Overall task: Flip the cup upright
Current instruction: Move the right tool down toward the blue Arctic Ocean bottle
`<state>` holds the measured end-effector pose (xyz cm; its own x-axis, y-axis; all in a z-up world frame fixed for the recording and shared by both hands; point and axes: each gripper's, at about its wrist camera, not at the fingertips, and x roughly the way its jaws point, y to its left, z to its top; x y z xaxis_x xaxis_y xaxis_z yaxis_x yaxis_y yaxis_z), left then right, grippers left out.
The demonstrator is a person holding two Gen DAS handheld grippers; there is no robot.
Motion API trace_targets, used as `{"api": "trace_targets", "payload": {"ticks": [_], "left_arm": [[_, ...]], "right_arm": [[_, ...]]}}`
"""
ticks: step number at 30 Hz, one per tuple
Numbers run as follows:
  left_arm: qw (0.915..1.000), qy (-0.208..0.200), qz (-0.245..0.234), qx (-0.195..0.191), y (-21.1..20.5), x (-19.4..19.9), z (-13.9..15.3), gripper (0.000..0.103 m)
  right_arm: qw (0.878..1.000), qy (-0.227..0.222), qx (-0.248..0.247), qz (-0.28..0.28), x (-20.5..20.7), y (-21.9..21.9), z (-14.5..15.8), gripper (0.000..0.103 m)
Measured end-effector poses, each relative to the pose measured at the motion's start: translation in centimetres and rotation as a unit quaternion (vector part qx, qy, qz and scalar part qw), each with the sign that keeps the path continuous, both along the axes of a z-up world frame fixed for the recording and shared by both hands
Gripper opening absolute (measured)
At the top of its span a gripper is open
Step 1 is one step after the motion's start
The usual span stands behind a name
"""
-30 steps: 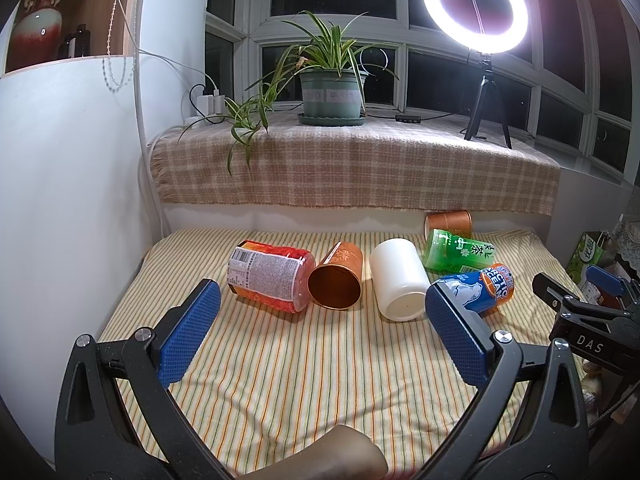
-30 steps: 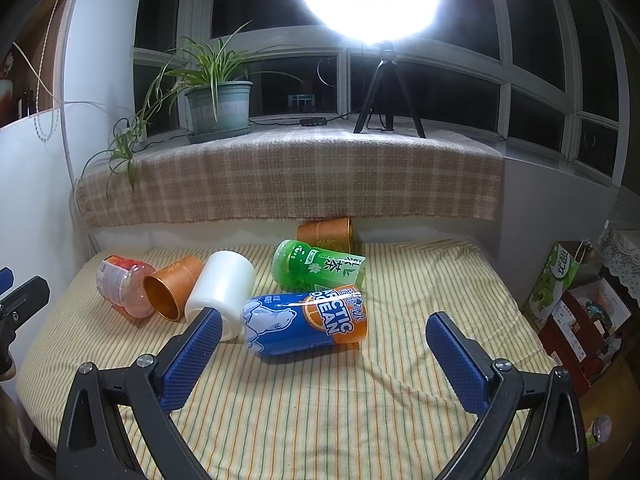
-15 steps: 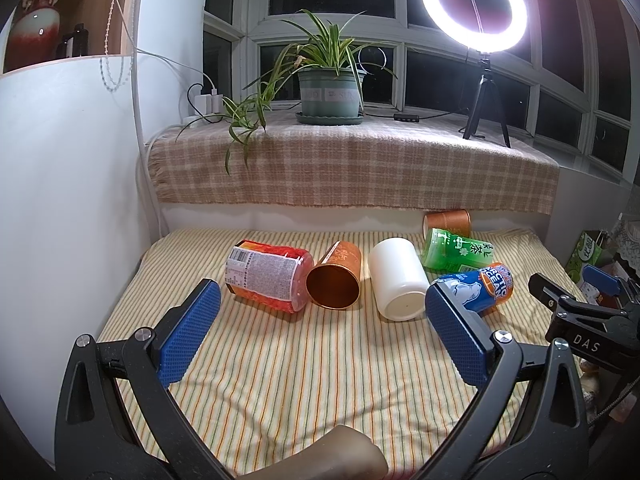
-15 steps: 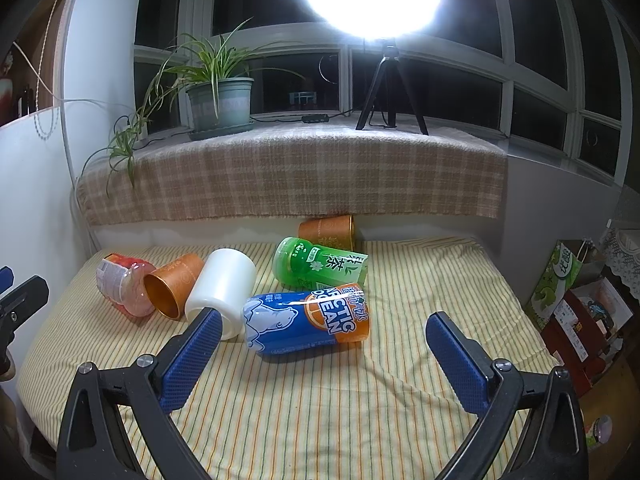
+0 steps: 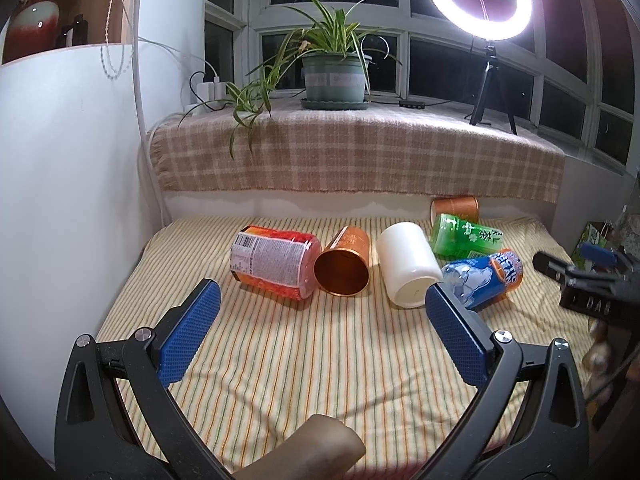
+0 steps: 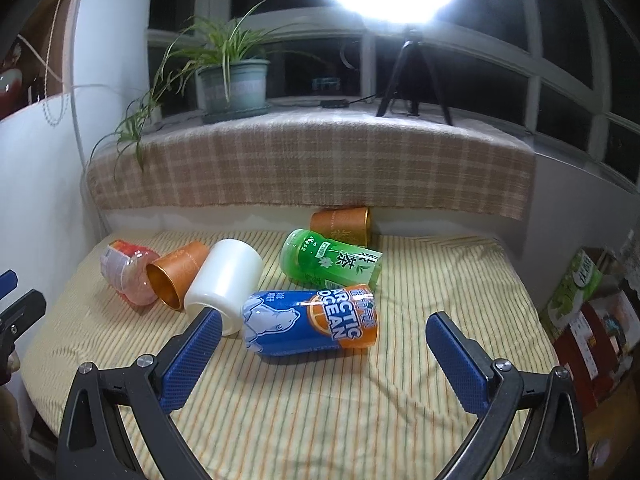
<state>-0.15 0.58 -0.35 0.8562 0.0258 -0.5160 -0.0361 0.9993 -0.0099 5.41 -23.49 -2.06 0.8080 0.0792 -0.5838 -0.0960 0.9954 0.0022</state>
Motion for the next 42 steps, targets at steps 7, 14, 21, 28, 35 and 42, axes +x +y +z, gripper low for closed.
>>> {"api": "trace_targets", "payload": {"ticks": [7,14,21,28,35,42], "left_arm": [[0.9999,0.012,0.003,0.005,0.9,-0.2,-0.9,0.103],[0.9994,0.032,0.007,0.008,2.1,-0.4,-2.1,0.103],[0.9987,0.045,0.020,0.011,3.1,-0.4,-3.1,0.103],[0.9983,0.051,0.024,0.009,4.0,-0.6,-3.7,0.103],[0.9983,0.051,0.026,-0.003,5.0,-0.8,-3.9,0.103],[0.9983,0.049,0.027,-0.017,6.6,-1.0,-4.1,0.103]], "right_arm": [[0.998,0.028,-0.052,0.038,4.1,-0.7,0.0,0.103],[0.992,0.080,-0.067,0.065,8.2,-0.8,-0.5,0.103],[0.984,0.158,0.078,0.011,12.0,-2.2,-1.0,0.102],[0.965,0.203,0.165,-0.023,14.5,-1.6,-1.7,0.099],[0.916,0.255,0.292,-0.097,16.1,-1.7,-3.8,0.095],[0.888,0.269,0.335,-0.161,16.4,-0.6,-5.6,0.092]]}}
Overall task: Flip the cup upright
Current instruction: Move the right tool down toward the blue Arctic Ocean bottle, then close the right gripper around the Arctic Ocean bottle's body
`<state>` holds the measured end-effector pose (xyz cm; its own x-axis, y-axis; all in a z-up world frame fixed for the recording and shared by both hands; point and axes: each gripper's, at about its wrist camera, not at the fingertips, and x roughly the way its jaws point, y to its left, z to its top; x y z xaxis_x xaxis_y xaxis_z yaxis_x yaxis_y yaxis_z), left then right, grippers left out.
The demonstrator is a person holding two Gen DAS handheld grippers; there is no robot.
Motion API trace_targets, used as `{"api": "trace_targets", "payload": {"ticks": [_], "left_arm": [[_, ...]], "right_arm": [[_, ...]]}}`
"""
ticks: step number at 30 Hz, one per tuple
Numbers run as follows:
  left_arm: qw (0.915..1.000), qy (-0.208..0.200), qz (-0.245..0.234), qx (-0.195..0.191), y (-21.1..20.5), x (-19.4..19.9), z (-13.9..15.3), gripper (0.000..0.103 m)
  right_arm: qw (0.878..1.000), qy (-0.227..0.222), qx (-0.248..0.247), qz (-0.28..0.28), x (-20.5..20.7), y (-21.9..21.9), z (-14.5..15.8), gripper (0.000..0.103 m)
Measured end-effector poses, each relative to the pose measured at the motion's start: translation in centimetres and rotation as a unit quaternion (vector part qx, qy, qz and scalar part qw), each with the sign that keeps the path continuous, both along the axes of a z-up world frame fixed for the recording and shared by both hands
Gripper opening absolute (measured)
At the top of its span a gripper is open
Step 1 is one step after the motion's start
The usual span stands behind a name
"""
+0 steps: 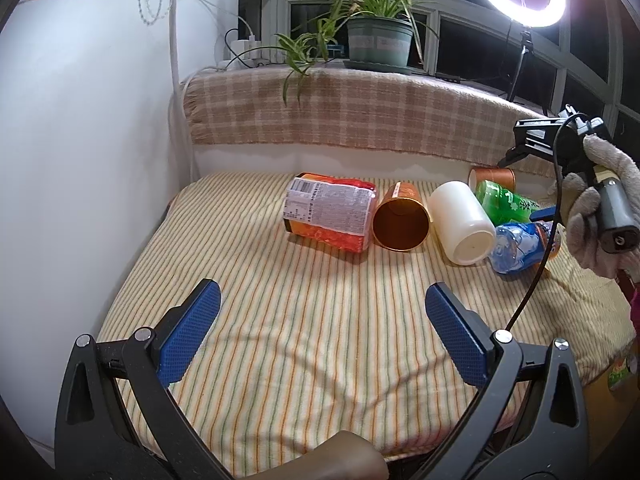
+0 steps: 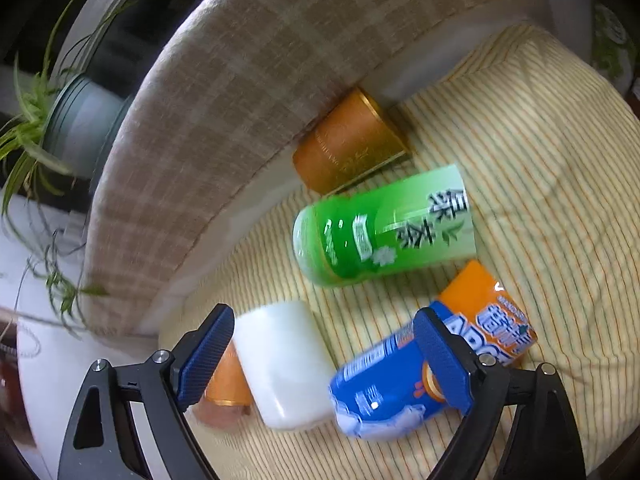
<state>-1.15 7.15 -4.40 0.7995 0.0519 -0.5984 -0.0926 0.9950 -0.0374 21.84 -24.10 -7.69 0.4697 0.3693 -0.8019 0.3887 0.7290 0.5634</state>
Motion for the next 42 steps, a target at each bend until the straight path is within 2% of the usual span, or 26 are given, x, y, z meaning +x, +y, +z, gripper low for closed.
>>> {"api": "trace_targets", "payload": {"ticks": [2,4,5,6,10,13,18,22,32,36,42], "left_arm": [[1.0000,-0.002,0.002,-0.003,0.6,-0.1,0.0,0.103],[1.0000,-0.003,0.005,-0.006,1.2,-0.2,0.0,0.103],[0.9999,-0.003,0.007,-0.007,1.5,-0.2,0.0,0.103],[0.9999,-0.004,0.010,-0.007,1.7,-0.3,-0.1,0.103],[0.9999,-0.001,0.014,-0.009,2.5,-0.2,-0.5,0.103],[0.9999,0.001,0.009,-0.014,2.6,0.2,-0.8,0.103],[0.9997,0.000,-0.008,-0.021,2.0,0.6,-1.0,0.103],[0.9996,-0.003,-0.016,-0.021,1.5,0.4,-0.9,0.103],[0.9997,-0.004,0.004,-0.023,2.7,-0.1,-0.8,0.103],[0.9997,-0.004,0.005,-0.021,2.8,-0.3,-0.8,0.103],[0.9998,-0.007,0.006,-0.019,2.6,-0.5,-0.6,0.103]], "right_arm": [[1.000,0.002,0.009,-0.015,0.1,-0.1,-0.3,0.092],[1.000,0.000,0.000,-0.003,0.4,0.4,-0.4,0.091],[1.000,-0.004,-0.007,0.011,0.3,0.7,-0.3,0.088],[1.000,-0.008,-0.013,0.021,-0.1,0.8,-0.2,0.085],[1.000,-0.017,-0.012,0.022,-2.8,0.0,0.3,0.085],[1.000,-0.021,-0.018,-0.001,-5.9,-1.0,0.0,0.086],[0.999,0.006,0.010,-0.043,-9.3,-2.5,-2.4,0.087],[0.997,0.021,0.044,-0.067,-8.8,-2.5,-4.4,0.087],[0.991,0.042,0.082,-0.093,-5.8,-0.7,-7.0,0.085],[0.991,0.044,0.087,-0.090,-5.3,-0.3,-7.5,0.078],[0.993,0.034,0.079,-0.083,-5.6,-0.9,-7.0,0.076]]}}
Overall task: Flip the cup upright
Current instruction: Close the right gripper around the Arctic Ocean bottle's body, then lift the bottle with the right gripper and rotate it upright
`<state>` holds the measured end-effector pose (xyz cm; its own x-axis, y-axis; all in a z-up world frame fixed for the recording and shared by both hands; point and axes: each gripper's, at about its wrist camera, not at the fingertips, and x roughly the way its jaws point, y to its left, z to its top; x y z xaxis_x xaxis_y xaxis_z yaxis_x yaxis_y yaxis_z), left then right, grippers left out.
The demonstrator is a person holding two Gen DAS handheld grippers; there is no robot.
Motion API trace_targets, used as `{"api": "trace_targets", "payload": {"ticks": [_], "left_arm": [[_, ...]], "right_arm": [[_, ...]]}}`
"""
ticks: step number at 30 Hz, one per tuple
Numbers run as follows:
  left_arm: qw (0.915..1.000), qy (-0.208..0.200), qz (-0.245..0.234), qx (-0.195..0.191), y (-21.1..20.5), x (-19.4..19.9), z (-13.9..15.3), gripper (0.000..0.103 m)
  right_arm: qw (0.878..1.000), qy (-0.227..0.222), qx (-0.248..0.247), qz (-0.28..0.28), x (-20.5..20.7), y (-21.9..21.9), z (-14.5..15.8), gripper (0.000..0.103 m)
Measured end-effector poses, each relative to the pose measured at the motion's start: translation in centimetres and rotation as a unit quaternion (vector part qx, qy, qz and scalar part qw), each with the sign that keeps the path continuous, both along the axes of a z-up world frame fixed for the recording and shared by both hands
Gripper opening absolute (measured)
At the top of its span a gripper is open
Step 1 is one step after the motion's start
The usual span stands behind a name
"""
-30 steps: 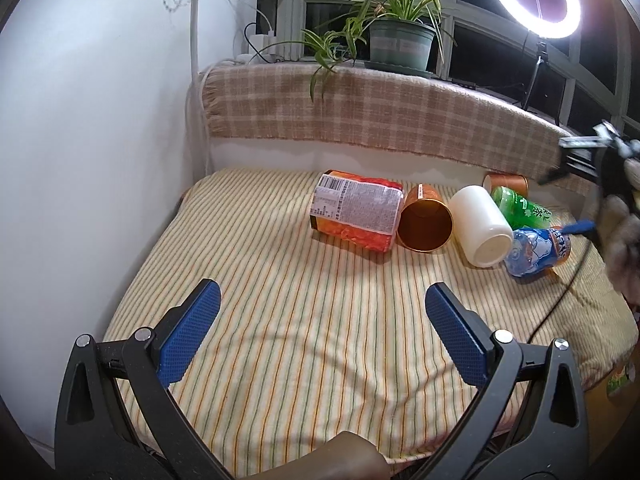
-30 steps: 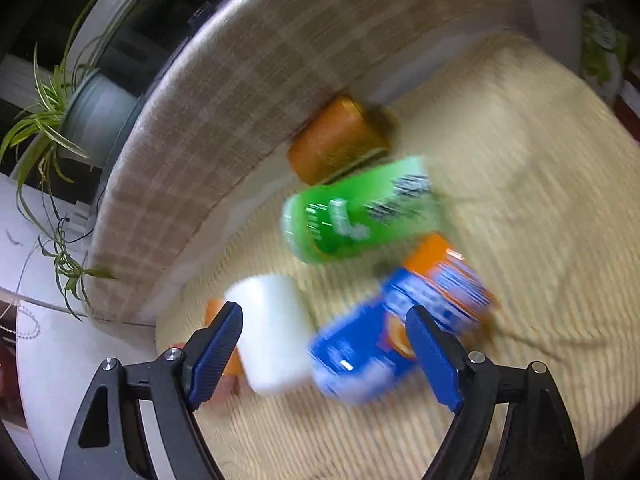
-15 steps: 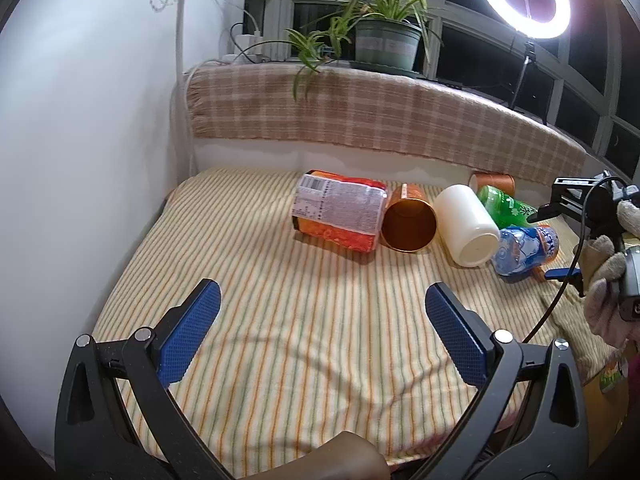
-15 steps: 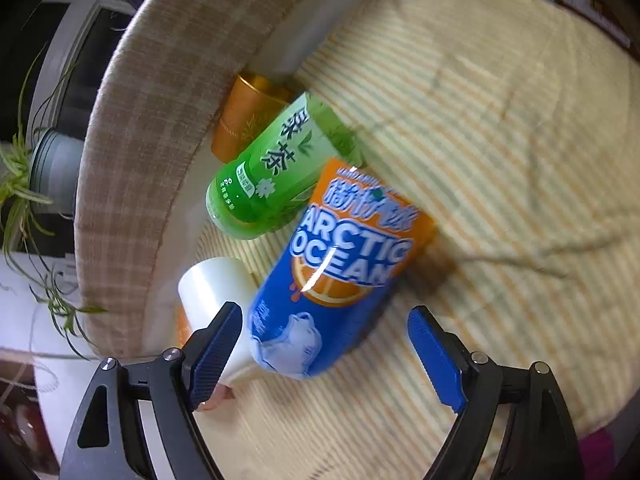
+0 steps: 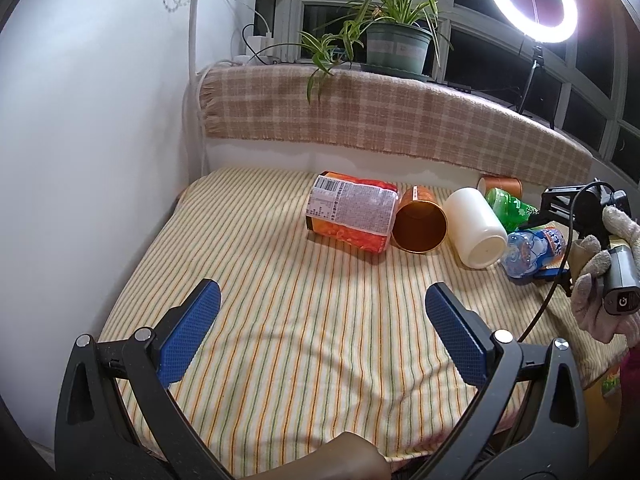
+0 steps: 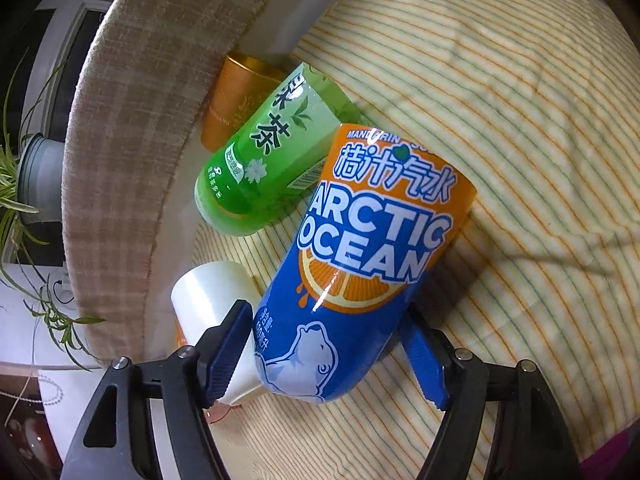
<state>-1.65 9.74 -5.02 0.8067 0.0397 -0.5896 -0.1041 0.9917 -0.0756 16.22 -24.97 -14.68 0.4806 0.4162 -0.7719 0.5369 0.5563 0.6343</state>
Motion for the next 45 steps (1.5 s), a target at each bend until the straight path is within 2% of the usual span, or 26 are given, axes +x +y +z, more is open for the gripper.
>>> {"api": "trace_targets", "payload": {"ticks": [6,14,22,26,32,34,40,45], "left_arm": [[1.0000,-0.003,-0.003,0.008,-0.7,-0.4,0.5,0.103],[0.9998,-0.004,-0.007,0.016,-2.1,-0.5,1.1,0.103],[0.9997,0.002,-0.013,0.021,-3.6,-0.4,1.4,0.103],[0.9996,0.006,-0.014,0.022,-4.1,-0.3,1.5,0.103],[0.9996,0.023,-0.013,0.012,-4.2,0.1,1.2,0.103],[0.9996,0.026,-0.010,0.008,-4.1,0.2,1.2,0.103],[0.9993,0.036,-0.004,0.000,-3.8,0.6,1.3,0.103],[0.9987,0.049,0.003,-0.015,-3.1,1.0,0.9,0.103]], "right_arm": [[0.999,-0.019,-0.007,0.025,-1.5,-1.1,0.9,0.075],[0.992,-0.042,-0.040,0.108,-4.7,-1.5,1.8,0.074],[0.972,-0.091,-0.090,0.195,-7.6,-0.3,3.6,0.073],[0.949,-0.118,-0.124,0.266,-8.1,1.6,4.7,0.073],[0.893,-0.162,-0.190,0.374,-9.4,5.6,6.0,0.073],[0.874,-0.172,-0.197,0.411,-9.6,7.0,6.0,0.073],[0.830,-0.176,-0.196,0.491,-9.6,10.8,5.0,0.073],[0.816,-0.166,-0.188,0.520,-8.5,12.4,3.7,0.073]]}}
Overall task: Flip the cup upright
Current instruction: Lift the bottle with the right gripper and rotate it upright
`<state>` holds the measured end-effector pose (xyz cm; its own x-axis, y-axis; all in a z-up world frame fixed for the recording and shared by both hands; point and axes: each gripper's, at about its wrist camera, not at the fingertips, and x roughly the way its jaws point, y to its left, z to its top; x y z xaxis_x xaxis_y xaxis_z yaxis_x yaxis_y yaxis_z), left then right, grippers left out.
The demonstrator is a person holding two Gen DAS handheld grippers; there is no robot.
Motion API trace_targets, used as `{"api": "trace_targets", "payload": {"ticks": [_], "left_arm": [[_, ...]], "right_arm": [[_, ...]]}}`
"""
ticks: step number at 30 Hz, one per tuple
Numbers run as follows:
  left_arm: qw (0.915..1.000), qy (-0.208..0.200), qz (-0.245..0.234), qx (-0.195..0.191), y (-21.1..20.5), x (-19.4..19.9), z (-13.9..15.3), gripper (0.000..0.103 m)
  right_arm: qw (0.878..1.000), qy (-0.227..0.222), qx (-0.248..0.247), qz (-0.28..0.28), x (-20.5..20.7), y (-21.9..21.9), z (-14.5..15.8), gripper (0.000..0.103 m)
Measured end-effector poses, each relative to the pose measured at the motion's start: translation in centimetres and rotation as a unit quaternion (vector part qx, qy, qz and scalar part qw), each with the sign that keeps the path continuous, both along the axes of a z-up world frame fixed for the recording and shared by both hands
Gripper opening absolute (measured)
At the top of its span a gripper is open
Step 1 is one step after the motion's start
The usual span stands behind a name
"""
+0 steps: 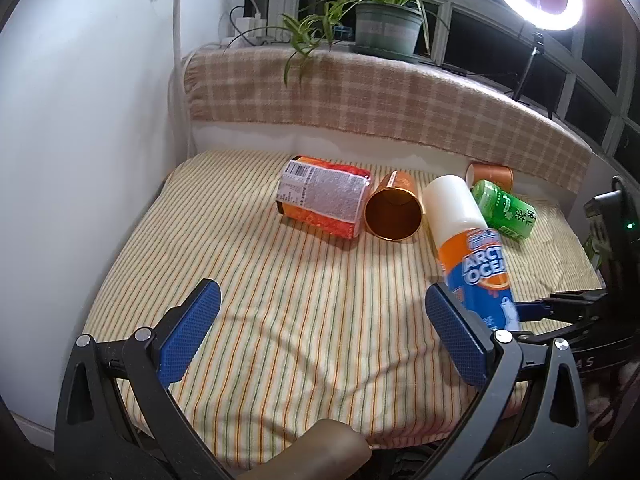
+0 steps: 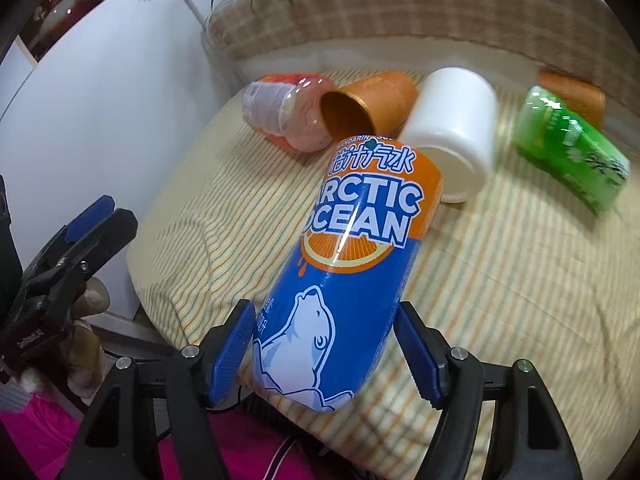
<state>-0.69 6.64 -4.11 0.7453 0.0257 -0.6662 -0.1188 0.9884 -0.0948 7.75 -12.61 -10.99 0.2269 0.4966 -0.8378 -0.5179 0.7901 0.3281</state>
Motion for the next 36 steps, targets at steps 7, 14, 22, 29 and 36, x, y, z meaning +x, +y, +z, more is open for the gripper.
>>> {"api": "trace_targets", "payload": {"ticks": [7,14,22,29,36], "left_arm": [[0.9989,0.027,-0.016,-0.036,0.5,0.9,-0.8,0.103],[0.9945,0.049,-0.046,-0.081,-0.1,2.2,-1.0,0.102],[0.9782,0.091,-0.086,-0.165,-1.6,5.2,-1.8,0.095],[0.9556,0.143,-0.111,-0.232,-3.6,8.3,-4.1,0.087],[0.9386,0.181,-0.117,-0.269,-4.7,10.5,-6.2,0.085]], "right_arm": [[1.000,0.001,-0.006,0.011,0.6,1.2,-0.8,0.076],[1.000,0.004,0.022,-0.014,0.8,0.2,-0.3,0.079],[0.992,-0.007,0.074,-0.106,-1.3,-6.5,1.2,0.080],[0.974,-0.022,0.073,-0.212,-3.1,-13.3,1.3,0.081],[0.965,-0.025,0.067,-0.251,-3.8,-16.1,0.8,0.081]]}}
